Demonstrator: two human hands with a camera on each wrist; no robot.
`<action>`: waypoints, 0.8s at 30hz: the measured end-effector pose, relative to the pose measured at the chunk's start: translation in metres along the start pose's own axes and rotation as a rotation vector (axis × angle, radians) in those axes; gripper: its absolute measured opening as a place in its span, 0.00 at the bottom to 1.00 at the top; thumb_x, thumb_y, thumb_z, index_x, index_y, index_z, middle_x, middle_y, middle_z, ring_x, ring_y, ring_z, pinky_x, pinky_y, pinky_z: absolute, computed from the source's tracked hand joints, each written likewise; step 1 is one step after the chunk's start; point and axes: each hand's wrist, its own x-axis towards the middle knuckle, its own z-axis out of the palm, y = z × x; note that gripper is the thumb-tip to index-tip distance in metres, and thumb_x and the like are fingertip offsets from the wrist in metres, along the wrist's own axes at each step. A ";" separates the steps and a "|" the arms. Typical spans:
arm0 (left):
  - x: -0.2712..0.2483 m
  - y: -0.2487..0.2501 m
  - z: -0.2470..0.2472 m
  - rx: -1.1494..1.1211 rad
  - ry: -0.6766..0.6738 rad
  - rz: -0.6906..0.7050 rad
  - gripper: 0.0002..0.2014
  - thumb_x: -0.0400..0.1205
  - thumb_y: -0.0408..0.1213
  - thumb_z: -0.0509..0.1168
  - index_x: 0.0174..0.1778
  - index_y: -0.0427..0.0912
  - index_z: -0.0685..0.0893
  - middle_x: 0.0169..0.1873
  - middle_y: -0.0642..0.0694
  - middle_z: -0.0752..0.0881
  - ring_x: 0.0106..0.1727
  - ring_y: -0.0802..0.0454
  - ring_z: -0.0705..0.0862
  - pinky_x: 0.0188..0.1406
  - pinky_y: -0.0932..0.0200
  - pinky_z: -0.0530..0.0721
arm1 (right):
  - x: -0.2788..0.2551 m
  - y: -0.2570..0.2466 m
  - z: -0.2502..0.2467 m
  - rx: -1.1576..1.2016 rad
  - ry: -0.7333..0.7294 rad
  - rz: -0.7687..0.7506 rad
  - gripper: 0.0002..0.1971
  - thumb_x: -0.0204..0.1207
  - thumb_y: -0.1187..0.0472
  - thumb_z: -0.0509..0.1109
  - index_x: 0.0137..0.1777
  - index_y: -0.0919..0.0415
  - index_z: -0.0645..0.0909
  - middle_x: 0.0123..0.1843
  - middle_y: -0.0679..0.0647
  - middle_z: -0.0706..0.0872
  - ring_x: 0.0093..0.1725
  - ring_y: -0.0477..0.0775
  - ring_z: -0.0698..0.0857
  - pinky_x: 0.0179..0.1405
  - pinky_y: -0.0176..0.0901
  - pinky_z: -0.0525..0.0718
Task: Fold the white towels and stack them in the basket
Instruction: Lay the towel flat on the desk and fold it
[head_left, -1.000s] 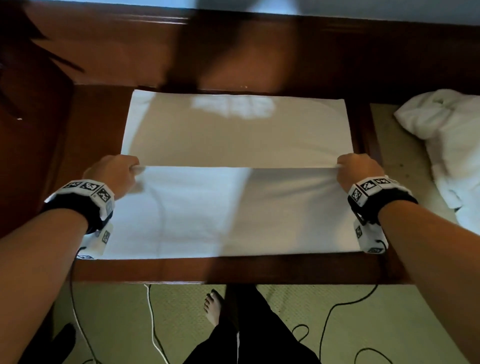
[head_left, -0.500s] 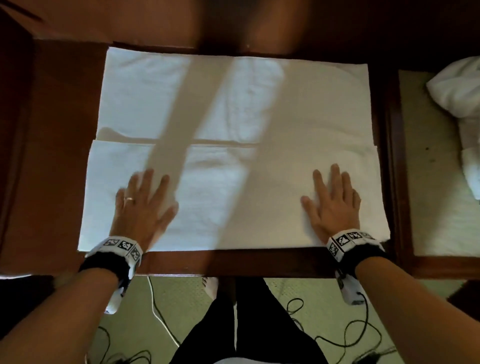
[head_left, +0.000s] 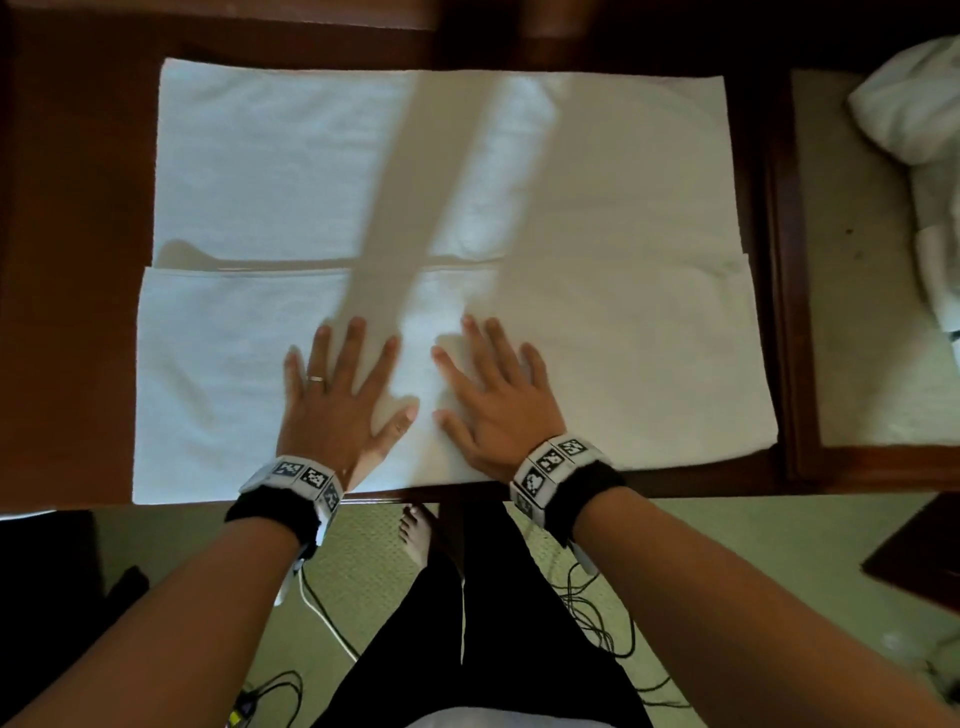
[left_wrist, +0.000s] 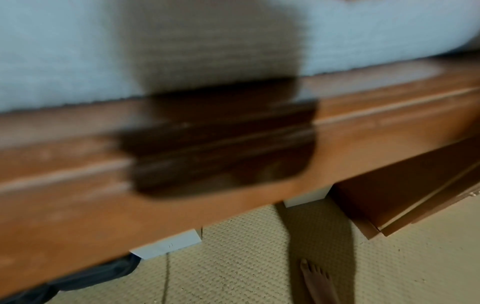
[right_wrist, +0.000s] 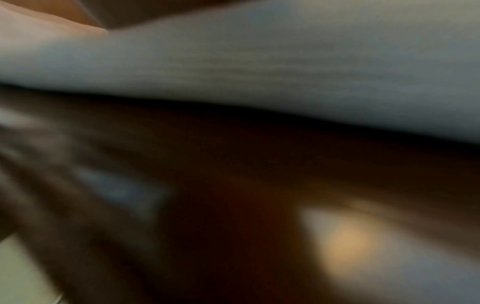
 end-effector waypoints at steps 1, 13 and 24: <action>0.000 0.000 0.003 -0.001 0.009 -0.002 0.39 0.82 0.68 0.45 0.89 0.54 0.55 0.89 0.39 0.52 0.87 0.28 0.51 0.79 0.21 0.52 | 0.001 0.005 0.002 -0.019 -0.023 0.000 0.35 0.82 0.34 0.53 0.87 0.43 0.53 0.89 0.55 0.43 0.88 0.60 0.45 0.79 0.67 0.56; 0.008 0.003 -0.007 -0.021 -0.002 -0.008 0.42 0.79 0.67 0.51 0.88 0.51 0.61 0.86 0.35 0.58 0.85 0.27 0.57 0.79 0.23 0.55 | -0.022 0.181 -0.045 -0.024 0.016 0.588 0.35 0.83 0.36 0.40 0.88 0.49 0.49 0.89 0.56 0.42 0.88 0.59 0.43 0.82 0.71 0.50; 0.037 -0.060 -0.020 0.055 -0.009 0.101 0.35 0.84 0.69 0.38 0.88 0.64 0.40 0.89 0.49 0.43 0.89 0.40 0.51 0.81 0.28 0.56 | -0.003 0.093 -0.024 -0.001 -0.094 0.237 0.39 0.79 0.28 0.48 0.87 0.38 0.42 0.89 0.54 0.36 0.87 0.67 0.39 0.82 0.72 0.50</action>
